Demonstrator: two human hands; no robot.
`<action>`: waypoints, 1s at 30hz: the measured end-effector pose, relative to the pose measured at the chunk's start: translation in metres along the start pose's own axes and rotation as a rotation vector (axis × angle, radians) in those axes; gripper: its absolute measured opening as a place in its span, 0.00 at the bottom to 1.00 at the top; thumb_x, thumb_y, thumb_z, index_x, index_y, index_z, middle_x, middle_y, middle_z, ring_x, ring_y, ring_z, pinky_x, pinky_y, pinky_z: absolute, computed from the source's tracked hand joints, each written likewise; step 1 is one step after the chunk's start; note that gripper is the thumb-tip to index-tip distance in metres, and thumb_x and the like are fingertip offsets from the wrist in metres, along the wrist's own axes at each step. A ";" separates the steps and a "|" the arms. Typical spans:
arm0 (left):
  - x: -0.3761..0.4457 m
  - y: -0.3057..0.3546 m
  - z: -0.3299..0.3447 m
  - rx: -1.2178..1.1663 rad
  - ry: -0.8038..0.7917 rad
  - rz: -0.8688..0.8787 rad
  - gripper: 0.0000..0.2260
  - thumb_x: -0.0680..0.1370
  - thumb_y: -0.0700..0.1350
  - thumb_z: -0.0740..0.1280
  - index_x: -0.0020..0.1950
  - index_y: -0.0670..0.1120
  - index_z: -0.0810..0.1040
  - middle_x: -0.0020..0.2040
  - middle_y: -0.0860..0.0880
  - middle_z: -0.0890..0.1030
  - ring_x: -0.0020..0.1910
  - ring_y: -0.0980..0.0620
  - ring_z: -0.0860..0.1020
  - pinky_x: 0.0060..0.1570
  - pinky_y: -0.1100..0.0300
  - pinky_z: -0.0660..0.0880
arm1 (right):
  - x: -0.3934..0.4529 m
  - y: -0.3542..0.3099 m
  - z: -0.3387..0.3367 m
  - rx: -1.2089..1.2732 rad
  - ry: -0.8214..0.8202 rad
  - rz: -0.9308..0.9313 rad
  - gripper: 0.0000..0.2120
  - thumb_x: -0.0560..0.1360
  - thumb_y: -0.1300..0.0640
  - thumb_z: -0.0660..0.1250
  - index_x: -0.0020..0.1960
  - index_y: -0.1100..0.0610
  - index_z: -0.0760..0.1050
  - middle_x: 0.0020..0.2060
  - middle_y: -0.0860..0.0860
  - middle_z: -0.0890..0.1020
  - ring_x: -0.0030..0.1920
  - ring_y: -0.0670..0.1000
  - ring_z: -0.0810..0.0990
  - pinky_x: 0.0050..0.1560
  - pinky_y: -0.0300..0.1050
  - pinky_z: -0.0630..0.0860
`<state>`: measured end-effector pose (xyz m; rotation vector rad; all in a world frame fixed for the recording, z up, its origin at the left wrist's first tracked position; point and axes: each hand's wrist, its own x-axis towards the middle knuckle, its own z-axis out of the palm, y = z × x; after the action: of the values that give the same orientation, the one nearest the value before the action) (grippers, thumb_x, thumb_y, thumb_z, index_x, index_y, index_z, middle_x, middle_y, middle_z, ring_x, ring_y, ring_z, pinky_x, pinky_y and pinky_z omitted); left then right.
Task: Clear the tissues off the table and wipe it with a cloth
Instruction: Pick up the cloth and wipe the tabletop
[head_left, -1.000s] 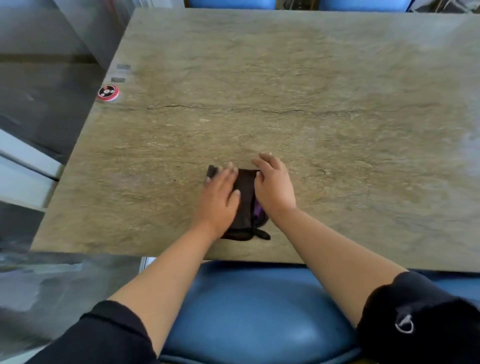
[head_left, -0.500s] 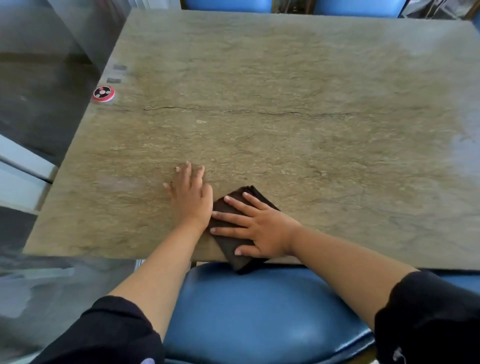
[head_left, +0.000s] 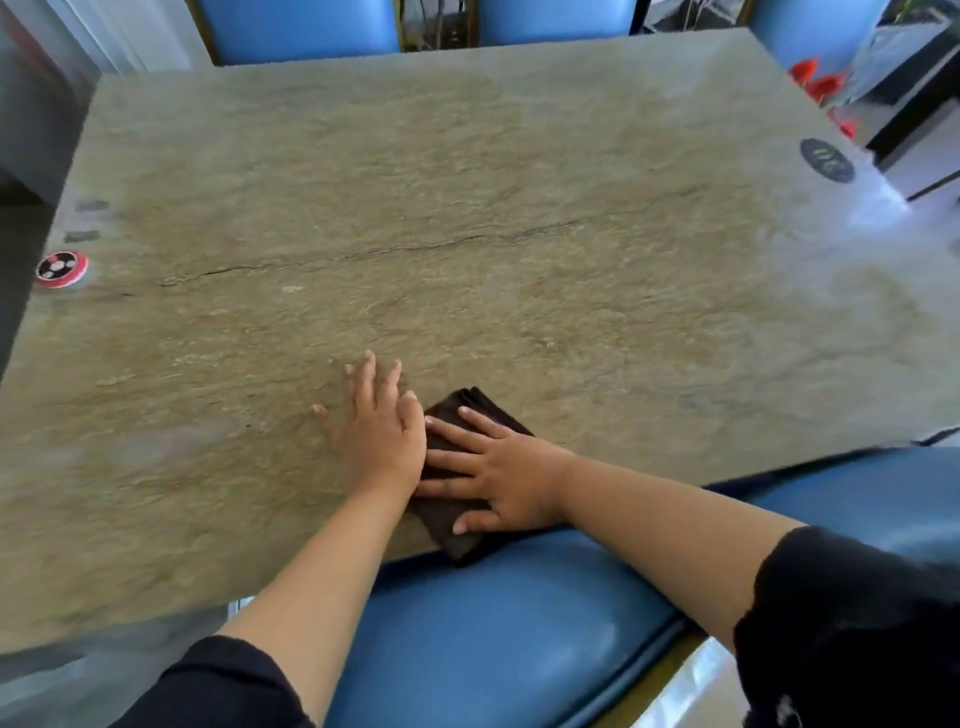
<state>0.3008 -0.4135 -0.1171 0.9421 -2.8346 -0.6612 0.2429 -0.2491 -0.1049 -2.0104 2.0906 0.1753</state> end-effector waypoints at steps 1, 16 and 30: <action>-0.001 0.008 0.001 -0.003 -0.024 0.067 0.26 0.79 0.54 0.45 0.76 0.54 0.62 0.79 0.53 0.55 0.79 0.53 0.48 0.74 0.42 0.37 | -0.010 0.010 0.001 -0.008 0.008 -0.001 0.30 0.79 0.36 0.45 0.78 0.43 0.48 0.79 0.49 0.50 0.77 0.57 0.39 0.75 0.60 0.36; 0.004 0.089 0.039 0.112 -0.180 0.202 0.22 0.82 0.52 0.46 0.77 0.58 0.55 0.79 0.60 0.49 0.78 0.55 0.42 0.71 0.35 0.35 | -0.091 0.034 0.026 0.059 0.092 0.412 0.28 0.79 0.35 0.44 0.76 0.38 0.42 0.78 0.46 0.47 0.78 0.56 0.40 0.75 0.59 0.38; 0.003 0.093 0.049 0.280 -0.156 0.257 0.28 0.78 0.63 0.44 0.78 0.59 0.50 0.80 0.57 0.43 0.78 0.49 0.38 0.68 0.31 0.34 | -0.108 0.008 0.033 0.249 0.096 0.859 0.32 0.77 0.34 0.43 0.76 0.41 0.37 0.78 0.50 0.41 0.76 0.62 0.36 0.72 0.69 0.38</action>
<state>0.2374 -0.3302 -0.1219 0.5577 -3.1691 -0.3284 0.2404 -0.1365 -0.1105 -0.9020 2.7342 -0.0439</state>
